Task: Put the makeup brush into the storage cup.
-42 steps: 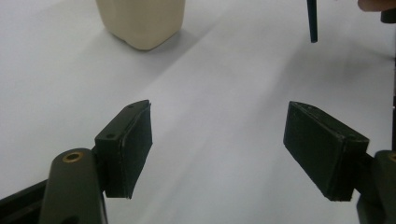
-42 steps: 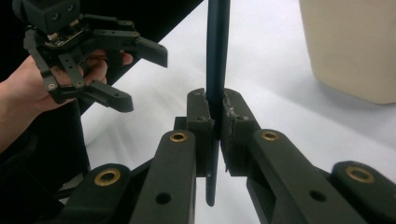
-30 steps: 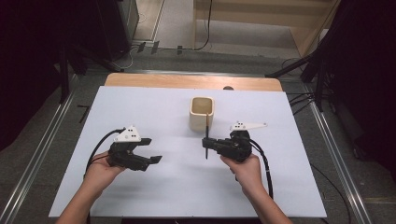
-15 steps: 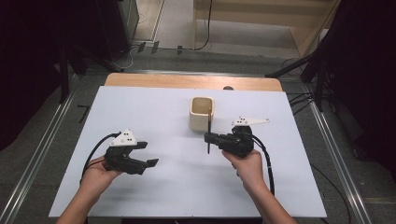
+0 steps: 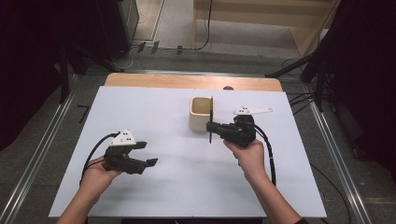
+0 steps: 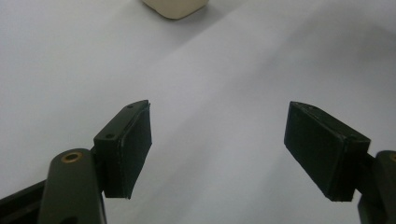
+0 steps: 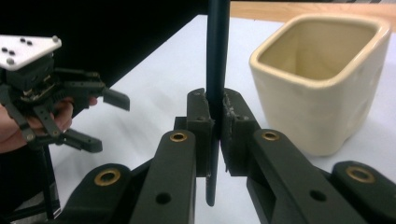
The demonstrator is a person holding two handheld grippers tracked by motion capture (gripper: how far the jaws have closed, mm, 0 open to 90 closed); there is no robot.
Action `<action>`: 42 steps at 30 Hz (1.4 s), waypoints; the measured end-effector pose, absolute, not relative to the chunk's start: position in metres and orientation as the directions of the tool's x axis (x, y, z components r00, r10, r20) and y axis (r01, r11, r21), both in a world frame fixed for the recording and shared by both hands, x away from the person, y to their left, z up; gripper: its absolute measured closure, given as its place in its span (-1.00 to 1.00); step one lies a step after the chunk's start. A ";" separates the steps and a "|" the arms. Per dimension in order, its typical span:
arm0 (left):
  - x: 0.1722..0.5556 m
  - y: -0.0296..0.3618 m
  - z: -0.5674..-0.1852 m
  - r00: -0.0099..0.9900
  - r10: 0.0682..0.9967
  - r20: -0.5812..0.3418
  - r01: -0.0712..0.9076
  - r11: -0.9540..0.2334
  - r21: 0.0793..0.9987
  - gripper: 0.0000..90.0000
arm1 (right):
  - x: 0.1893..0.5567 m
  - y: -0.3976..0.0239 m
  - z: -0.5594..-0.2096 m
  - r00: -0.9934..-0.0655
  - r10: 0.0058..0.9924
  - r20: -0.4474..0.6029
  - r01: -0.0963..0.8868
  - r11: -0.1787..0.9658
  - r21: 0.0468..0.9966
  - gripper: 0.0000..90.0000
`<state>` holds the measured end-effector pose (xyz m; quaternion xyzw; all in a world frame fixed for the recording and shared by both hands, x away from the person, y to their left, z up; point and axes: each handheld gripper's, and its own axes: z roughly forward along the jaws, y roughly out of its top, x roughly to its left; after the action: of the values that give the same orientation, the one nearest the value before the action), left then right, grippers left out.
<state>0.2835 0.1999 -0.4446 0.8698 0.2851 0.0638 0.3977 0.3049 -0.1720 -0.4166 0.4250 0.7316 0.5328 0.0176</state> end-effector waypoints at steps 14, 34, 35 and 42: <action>0.284 0.200 -0.445 0.831 0.544 -0.120 0.446 -0.521 0.727 -0.47 | 0.323 -0.169 -0.395 -0.641 0.660 0.391 0.576 0.077 0.814 0.86; 0.285 0.201 -0.445 0.833 0.539 -0.125 0.445 -0.519 0.730 -0.47 | 0.349 -0.168 -0.375 -0.630 0.691 0.356 0.539 0.058 0.841 0.86; 0.285 0.201 -0.445 0.833 0.538 -0.126 0.446 -0.520 0.728 -0.47 | 0.351 -0.168 -0.375 -0.626 0.695 0.354 0.539 0.058 0.840 0.86; 0.285 0.201 -0.444 0.835 0.536 -0.126 0.444 -0.520 0.730 -0.47 | 0.361 -0.166 -0.376 -0.613 0.711 0.344 0.539 0.058 0.840 0.86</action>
<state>0.2847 0.2011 -0.4441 0.8698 0.2816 0.0574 0.4011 0.3611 -0.1660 -0.3760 0.4322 0.7229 0.5331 0.0806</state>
